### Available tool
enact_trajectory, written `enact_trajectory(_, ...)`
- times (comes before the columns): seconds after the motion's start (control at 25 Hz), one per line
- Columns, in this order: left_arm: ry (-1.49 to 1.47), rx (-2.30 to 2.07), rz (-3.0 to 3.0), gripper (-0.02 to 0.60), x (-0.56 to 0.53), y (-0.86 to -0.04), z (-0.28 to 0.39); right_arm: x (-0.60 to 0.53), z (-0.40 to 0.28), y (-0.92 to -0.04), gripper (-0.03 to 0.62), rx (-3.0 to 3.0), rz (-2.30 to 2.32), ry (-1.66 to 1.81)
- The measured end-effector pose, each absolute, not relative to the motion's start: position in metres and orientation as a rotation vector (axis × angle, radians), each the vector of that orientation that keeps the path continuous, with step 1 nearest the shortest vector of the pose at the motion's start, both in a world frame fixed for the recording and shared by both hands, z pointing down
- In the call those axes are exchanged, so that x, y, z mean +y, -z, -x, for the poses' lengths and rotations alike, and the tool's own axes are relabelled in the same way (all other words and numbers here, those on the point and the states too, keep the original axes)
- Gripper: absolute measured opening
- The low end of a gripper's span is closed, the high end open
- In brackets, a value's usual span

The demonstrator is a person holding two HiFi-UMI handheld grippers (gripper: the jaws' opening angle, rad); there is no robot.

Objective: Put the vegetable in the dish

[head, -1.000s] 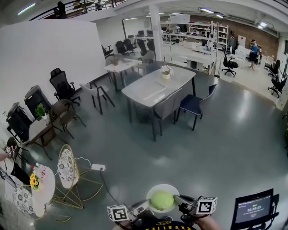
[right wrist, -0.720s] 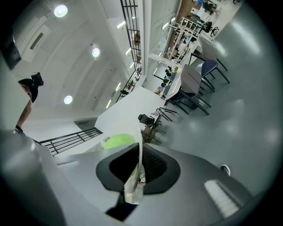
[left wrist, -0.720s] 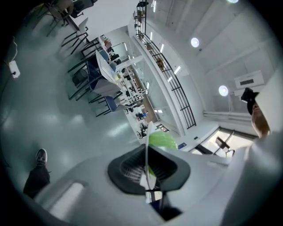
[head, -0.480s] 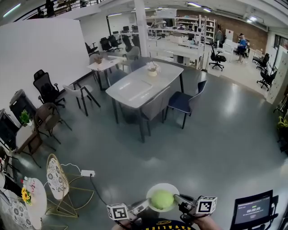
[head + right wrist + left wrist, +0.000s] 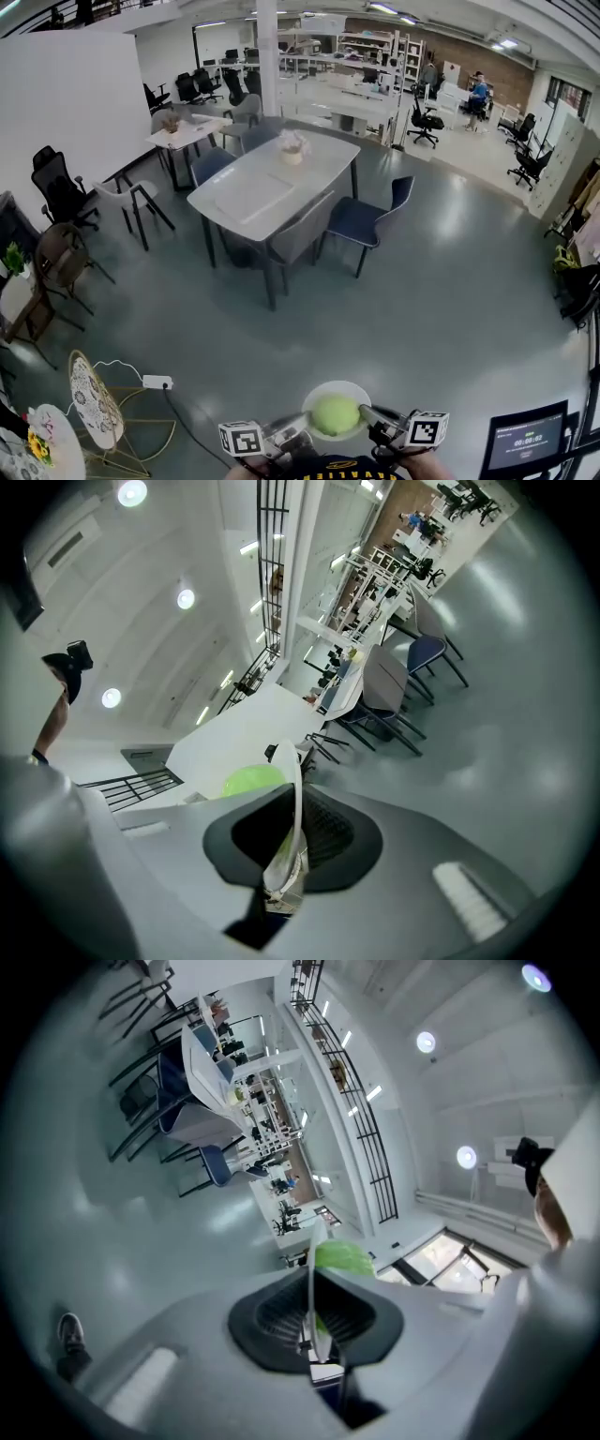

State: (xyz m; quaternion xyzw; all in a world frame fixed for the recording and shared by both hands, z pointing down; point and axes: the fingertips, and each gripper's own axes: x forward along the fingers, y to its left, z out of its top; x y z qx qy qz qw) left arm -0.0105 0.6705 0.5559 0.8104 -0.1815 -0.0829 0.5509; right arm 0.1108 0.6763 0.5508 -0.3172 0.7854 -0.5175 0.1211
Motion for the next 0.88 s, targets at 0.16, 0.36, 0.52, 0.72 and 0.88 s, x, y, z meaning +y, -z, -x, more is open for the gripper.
enact_trajectory(0.16, 0.208, -0.370, -1.894, 0.013, 0.630, -0.560, 0.012, 0.640, -0.107, -0.555, 0.014, 2.272, 0.991, 1.518)
enact_trajectory(0.36, 0.180, -0.332, -1.883, 0.012, 0.589, -0.564, -0.001, 0.603, -0.118, -0.560, 0.014, 2.215, 1.011, 1.538)
enact_trajectory(0.52, 0.156, -0.362, -1.886, 0.012, 0.547, -0.569, -0.013, 0.561, -0.130, -0.568, 0.014, 2.201, 0.990, 1.563)
enact_trajectory(0.72, 0.168, -0.457, -1.884, 0.012, 0.486, -0.566, -0.034, 0.492, -0.154, -0.571, 0.014, 2.250, 0.899, 1.571)
enact_trajectory(0.88, 0.192, -0.523, -1.909, 0.012, 0.431, -0.558, -0.069, 0.431, -0.189, -0.564, 0.015, 2.307, 0.821, 1.554)
